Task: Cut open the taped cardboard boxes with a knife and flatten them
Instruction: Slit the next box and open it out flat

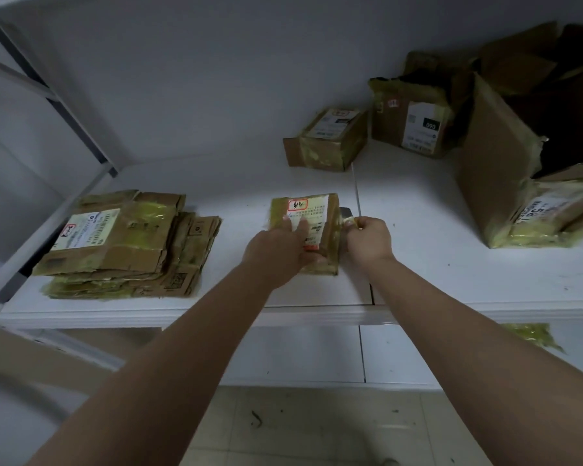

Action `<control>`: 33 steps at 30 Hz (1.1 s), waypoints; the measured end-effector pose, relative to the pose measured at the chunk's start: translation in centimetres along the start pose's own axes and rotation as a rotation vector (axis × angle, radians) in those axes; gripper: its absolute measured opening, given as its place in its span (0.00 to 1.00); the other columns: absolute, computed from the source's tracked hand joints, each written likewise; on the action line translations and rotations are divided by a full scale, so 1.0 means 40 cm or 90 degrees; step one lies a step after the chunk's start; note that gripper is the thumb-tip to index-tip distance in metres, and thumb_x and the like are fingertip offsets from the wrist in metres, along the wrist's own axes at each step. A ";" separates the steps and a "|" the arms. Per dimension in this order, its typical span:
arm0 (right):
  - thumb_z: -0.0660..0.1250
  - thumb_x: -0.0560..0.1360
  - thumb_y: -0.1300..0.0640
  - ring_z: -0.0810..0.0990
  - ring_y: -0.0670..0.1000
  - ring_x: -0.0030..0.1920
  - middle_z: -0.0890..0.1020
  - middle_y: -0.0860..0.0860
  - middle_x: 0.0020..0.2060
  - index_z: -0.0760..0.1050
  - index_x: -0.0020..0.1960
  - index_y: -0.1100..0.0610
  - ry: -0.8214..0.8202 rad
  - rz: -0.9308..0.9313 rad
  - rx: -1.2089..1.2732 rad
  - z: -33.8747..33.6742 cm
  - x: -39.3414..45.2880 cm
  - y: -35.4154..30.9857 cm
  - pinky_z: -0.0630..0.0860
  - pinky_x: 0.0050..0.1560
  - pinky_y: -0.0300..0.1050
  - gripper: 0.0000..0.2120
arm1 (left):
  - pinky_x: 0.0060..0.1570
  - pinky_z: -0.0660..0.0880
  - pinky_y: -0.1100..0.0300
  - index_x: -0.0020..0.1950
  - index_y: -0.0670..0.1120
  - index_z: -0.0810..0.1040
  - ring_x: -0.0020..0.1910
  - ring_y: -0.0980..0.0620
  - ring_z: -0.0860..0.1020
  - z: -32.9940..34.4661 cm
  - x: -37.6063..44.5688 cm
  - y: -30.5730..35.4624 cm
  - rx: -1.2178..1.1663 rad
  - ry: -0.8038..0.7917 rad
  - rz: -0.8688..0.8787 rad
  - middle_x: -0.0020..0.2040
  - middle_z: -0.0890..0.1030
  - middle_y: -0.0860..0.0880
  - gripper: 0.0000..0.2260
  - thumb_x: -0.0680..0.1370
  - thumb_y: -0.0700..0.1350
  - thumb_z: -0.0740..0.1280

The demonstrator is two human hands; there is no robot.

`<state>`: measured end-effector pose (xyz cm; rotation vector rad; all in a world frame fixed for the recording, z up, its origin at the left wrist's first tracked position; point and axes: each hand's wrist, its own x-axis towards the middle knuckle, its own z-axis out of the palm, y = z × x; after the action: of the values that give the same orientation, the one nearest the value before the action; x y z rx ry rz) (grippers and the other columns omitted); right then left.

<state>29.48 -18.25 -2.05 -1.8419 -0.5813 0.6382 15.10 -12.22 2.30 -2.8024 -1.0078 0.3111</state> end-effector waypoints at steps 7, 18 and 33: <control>0.61 0.78 0.60 0.70 0.52 0.35 0.74 0.55 0.33 0.78 0.44 0.68 -0.051 0.027 0.045 -0.020 -0.033 0.039 0.67 0.40 0.41 0.12 | 0.65 0.67 0.51 0.79 0.45 0.47 0.70 0.41 0.68 -0.035 0.006 -0.029 0.020 -0.093 0.086 0.78 0.55 0.38 0.31 0.82 0.57 0.54; 0.63 0.79 0.57 0.63 0.47 0.27 0.66 0.49 0.24 0.76 0.38 0.69 -0.155 -0.062 -0.038 -0.049 -0.105 0.042 0.62 0.33 0.39 0.17 | 0.68 0.62 0.51 0.80 0.48 0.44 0.75 0.41 0.61 -0.043 0.010 -0.029 -0.032 -0.136 0.054 0.79 0.52 0.39 0.29 0.84 0.54 0.53; 0.60 0.78 0.55 0.74 0.55 0.37 0.73 0.49 0.30 0.71 0.44 0.56 -0.047 -0.182 -0.252 -0.059 -0.213 0.097 0.66 0.35 0.44 0.07 | 0.69 0.61 0.51 0.80 0.48 0.46 0.77 0.44 0.55 -0.049 -0.009 -0.018 -0.062 -0.120 0.022 0.78 0.54 0.39 0.29 0.83 0.55 0.55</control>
<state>25.13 -26.72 -3.63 -2.0496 -1.0596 0.4193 14.87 -12.03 4.41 -2.9244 -1.0403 0.5541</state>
